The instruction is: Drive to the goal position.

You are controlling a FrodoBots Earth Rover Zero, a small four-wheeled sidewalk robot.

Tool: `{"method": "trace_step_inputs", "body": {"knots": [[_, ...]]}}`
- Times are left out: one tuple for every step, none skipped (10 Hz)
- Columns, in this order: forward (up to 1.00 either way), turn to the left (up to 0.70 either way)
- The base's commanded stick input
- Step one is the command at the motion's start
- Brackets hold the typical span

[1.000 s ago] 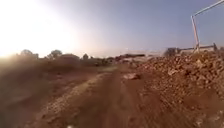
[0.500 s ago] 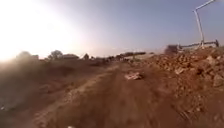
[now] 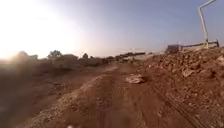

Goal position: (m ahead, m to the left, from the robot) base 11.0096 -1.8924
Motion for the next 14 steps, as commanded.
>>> {"method": "trace_step_inputs", "body": {"knots": [[0.69,0.0],[0.69,0.0],[0.69,0.0],[0.69,0.0],[0.69,0.0],[0.69,0.0],[0.69,0.0],[0.69,0.0],[0.69,0.0],[0.69,0.0],[0.69,0.0],[0.69,0.0],[0.69,0.0],[0.69,0.0]]}}
